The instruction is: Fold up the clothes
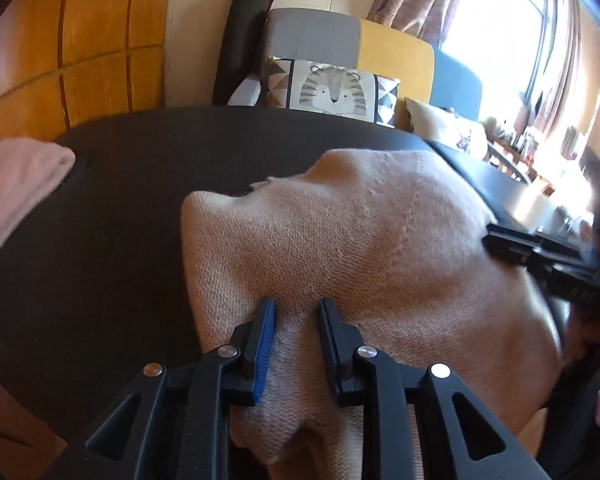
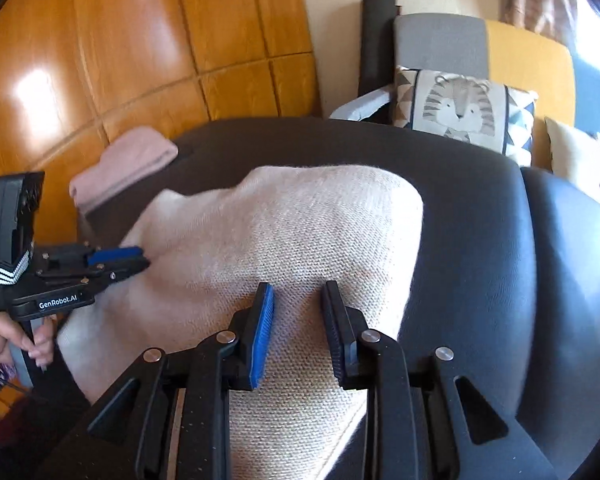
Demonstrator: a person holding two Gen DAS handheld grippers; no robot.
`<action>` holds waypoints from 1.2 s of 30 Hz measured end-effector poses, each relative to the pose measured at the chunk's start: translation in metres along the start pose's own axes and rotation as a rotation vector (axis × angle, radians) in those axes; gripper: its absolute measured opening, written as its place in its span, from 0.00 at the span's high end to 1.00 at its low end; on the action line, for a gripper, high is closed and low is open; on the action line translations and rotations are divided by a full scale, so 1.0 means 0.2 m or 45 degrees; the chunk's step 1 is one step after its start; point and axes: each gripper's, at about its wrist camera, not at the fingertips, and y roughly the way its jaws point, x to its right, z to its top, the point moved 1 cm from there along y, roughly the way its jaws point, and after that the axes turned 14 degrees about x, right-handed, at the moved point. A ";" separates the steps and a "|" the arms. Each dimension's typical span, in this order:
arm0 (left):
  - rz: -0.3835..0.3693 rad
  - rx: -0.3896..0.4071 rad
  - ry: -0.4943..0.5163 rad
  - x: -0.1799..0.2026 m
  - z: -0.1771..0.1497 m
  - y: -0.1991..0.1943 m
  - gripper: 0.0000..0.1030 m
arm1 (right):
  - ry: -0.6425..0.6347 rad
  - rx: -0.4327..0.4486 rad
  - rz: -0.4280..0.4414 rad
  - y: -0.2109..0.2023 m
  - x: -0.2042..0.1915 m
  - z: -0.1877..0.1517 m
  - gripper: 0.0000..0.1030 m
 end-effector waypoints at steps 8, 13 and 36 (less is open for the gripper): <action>-0.086 0.091 -0.527 -0.39 0.08 -0.13 0.75 | 0.217 0.078 0.041 -0.19 0.05 0.02 0.37; -0.216 -0.091 -0.726 -0.52 0.03 -0.04 0.67 | 0.470 -0.034 0.046 -0.19 0.22 -0.04 0.31; -0.430 -0.376 -0.827 -0.54 0.09 0.29 0.46 | 1.017 -0.450 0.306 0.26 0.37 -0.07 0.25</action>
